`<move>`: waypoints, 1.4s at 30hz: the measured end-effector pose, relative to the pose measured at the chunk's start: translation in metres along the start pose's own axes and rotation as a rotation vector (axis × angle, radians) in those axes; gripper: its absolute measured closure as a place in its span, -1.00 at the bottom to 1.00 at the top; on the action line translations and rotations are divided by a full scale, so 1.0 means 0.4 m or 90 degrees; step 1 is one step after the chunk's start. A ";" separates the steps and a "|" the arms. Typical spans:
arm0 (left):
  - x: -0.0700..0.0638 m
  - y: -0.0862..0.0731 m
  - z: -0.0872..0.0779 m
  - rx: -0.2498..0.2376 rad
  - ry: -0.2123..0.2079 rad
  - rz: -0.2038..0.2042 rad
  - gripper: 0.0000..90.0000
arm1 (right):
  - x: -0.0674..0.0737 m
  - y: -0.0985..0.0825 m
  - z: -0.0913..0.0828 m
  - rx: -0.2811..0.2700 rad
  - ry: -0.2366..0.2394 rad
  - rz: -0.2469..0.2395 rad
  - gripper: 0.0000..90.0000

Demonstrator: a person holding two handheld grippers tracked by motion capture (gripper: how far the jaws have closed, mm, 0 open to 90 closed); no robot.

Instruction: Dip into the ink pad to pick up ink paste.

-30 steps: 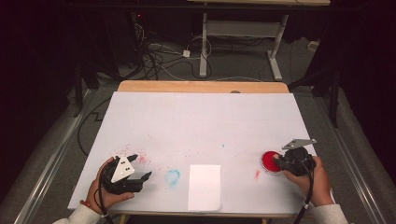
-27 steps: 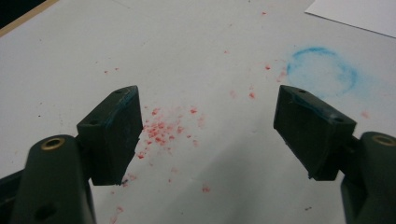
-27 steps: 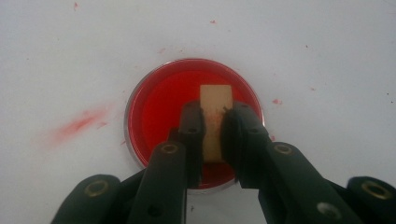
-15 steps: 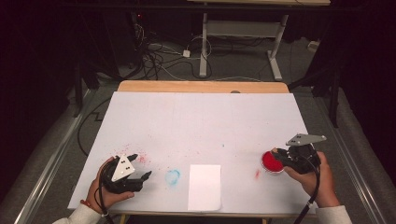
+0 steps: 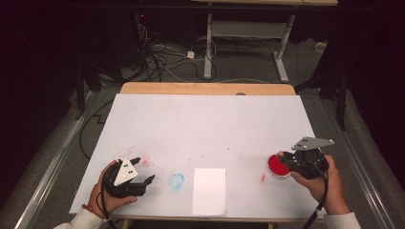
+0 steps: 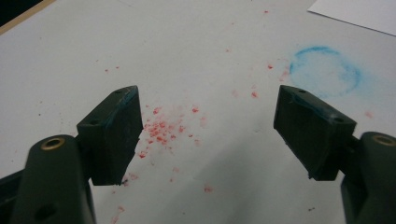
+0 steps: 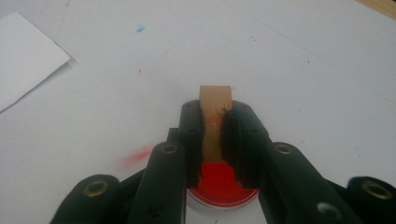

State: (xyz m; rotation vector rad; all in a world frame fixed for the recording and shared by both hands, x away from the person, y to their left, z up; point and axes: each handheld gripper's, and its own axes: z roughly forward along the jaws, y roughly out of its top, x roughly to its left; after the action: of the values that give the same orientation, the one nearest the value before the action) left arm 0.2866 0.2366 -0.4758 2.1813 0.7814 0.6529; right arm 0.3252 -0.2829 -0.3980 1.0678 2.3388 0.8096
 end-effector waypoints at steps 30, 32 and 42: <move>-0.004 0.001 0.001 0.008 0.001 0.007 -0.49 | -0.010 -0.054 0.120 0.092 0.010 0.009 0.70; -0.004 0.001 0.001 0.008 0.001 0.007 -0.49 | -0.011 -0.055 0.121 0.092 0.010 0.009 0.70; -0.004 0.001 0.001 0.009 0.002 0.007 -0.49 | -0.014 -0.059 0.122 0.087 0.014 0.011 0.70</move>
State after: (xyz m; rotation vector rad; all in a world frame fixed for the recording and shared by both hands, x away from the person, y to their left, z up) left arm 0.2859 0.2349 -0.4763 2.1998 0.7785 0.6580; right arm 0.3455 -0.2839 -0.4486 1.1424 2.4354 0.6800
